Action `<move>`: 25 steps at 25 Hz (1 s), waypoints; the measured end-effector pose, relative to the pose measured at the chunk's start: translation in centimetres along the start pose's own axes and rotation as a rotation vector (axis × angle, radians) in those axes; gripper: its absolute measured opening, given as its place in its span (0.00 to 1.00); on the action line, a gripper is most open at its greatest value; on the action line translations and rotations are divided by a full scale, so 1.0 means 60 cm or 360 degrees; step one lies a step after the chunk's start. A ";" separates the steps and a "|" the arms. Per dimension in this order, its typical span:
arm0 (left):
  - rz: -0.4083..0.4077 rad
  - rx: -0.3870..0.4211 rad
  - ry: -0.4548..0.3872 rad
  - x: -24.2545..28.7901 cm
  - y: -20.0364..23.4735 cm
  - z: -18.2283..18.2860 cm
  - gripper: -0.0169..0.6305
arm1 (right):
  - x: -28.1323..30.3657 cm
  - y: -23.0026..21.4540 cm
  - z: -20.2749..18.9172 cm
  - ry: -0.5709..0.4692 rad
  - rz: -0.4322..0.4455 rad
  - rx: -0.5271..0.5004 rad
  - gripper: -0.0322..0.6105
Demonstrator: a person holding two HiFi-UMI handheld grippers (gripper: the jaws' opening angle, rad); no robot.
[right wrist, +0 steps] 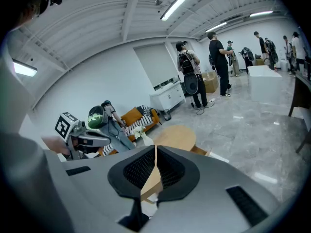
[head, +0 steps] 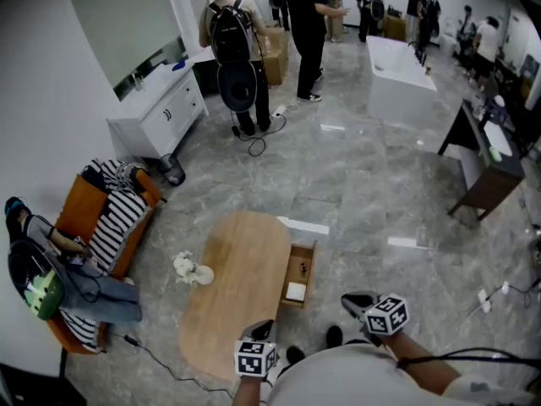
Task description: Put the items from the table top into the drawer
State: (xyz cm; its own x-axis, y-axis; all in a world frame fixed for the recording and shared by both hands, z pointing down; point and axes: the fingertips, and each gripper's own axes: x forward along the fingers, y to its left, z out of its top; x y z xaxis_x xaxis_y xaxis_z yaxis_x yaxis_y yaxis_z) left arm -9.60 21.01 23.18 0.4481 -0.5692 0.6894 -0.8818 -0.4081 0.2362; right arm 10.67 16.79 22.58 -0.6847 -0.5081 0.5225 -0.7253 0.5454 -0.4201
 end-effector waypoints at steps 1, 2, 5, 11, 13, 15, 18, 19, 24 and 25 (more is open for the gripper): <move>-0.0002 -0.0002 0.0002 0.001 -0.001 0.000 0.03 | 0.001 -0.001 -0.001 0.0002 0.0001 0.0002 0.11; -0.0005 -0.0003 0.0004 0.002 -0.002 -0.001 0.03 | 0.002 -0.002 -0.001 0.0004 0.0003 0.0004 0.11; -0.0007 -0.0006 0.0011 0.007 -0.005 -0.004 0.03 | 0.005 -0.005 -0.003 0.0007 0.0010 0.0008 0.11; 0.0004 -0.0023 0.0027 0.011 -0.004 -0.010 0.03 | 0.012 -0.010 0.003 0.0009 0.0024 0.0006 0.11; 0.0012 -0.0027 0.0035 0.011 -0.002 -0.011 0.03 | 0.015 -0.010 0.004 0.0011 0.0031 0.0005 0.11; 0.0020 -0.0034 0.0040 0.010 0.000 -0.010 0.03 | 0.016 -0.011 0.006 0.0015 0.0036 0.0004 0.11; 0.0026 -0.0043 0.0036 0.010 0.002 -0.004 0.03 | 0.018 -0.012 0.010 0.0019 0.0041 0.0002 0.11; 0.0027 -0.0040 0.0035 0.011 0.002 -0.002 0.03 | 0.018 -0.013 0.011 0.0020 0.0043 0.0001 0.11; 0.0033 -0.0023 0.0039 0.020 0.004 0.007 0.03 | 0.020 -0.022 0.016 0.0023 0.0045 -0.0015 0.11; 0.0036 -0.0025 0.0035 0.021 0.006 0.010 0.03 | 0.020 -0.023 0.018 0.0022 0.0045 -0.0019 0.11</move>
State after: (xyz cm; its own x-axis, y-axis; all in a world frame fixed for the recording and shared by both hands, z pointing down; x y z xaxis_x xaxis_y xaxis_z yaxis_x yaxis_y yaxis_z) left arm -9.25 19.71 23.71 0.4249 -0.5621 0.7096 -0.8939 -0.3842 0.2309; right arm 10.76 14.68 22.98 -0.7039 -0.4832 0.5206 -0.7046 0.5675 -0.4260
